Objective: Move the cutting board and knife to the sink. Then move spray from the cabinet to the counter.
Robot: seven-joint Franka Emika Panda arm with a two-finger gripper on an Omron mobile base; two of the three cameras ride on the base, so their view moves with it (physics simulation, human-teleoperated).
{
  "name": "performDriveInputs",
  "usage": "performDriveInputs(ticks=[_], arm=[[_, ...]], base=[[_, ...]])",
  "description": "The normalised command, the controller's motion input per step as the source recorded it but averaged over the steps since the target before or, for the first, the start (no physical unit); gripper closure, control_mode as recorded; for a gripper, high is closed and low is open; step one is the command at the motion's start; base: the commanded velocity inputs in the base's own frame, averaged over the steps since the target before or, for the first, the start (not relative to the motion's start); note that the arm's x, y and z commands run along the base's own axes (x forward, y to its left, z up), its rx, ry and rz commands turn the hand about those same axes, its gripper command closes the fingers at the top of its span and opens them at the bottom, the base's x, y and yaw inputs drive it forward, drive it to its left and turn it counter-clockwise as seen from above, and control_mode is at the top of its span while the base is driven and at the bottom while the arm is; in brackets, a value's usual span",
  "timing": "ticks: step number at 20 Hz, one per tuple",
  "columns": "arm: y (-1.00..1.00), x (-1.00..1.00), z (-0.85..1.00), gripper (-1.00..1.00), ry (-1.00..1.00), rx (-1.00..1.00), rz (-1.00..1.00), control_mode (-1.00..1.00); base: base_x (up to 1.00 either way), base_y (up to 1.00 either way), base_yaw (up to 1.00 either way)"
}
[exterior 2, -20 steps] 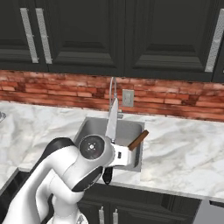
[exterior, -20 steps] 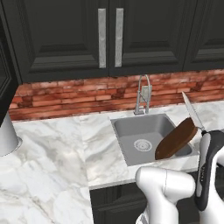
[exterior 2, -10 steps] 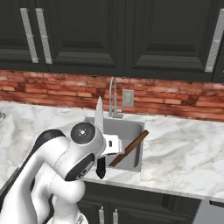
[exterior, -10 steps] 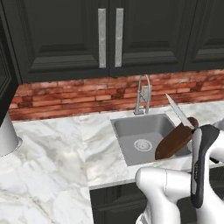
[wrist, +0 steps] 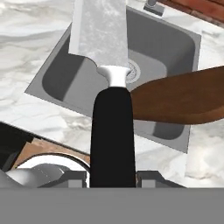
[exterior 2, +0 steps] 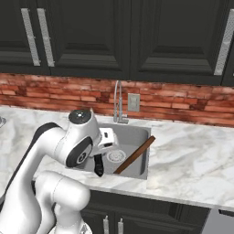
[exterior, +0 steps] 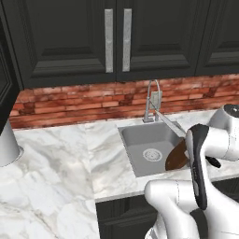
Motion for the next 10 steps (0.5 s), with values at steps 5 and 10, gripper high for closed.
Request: performDriveInputs(ticks=[5, 10], arm=[[0.15, 0.29, -0.20, 1.00, 0.11, -0.04, 0.07, -1.00], [0.06, 0.35, -0.28, 1.00, 0.01, -0.05, 0.01, -1.00]], base=[[0.00, 0.00, 0.00], [0.00, 0.00, 0.00]])
